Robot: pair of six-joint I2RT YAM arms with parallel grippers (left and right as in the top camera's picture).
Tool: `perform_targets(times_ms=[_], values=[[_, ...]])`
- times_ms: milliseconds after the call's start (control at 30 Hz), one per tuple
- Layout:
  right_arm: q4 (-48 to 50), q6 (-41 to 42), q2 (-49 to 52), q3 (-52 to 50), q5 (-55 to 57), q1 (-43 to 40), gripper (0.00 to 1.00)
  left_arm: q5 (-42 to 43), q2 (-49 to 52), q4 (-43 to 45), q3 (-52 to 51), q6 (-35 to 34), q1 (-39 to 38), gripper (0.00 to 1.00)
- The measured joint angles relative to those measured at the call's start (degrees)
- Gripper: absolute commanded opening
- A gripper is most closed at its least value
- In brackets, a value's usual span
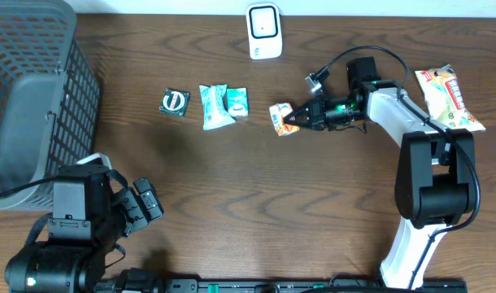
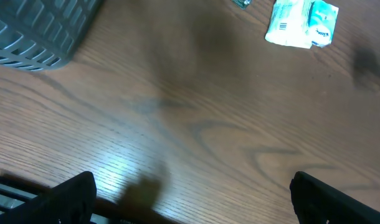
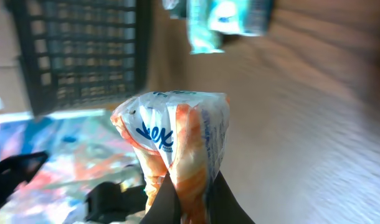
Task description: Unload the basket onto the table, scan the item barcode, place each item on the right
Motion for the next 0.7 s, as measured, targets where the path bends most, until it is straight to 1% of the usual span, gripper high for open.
perform_targets(times_ms=[367, 700], values=[[1.1, -4.0, 0.0, 0.0, -13.6, 0.0, 0.01, 0.0, 0.0, 0.0, 0.0, 0.0, 0.0, 0.98], [1.6, -4.4, 0.0, 0.0, -17.3, 0.0, 0.01, 0.0, 0.0, 0.0, 0.0, 0.0, 0.0, 0.98]])
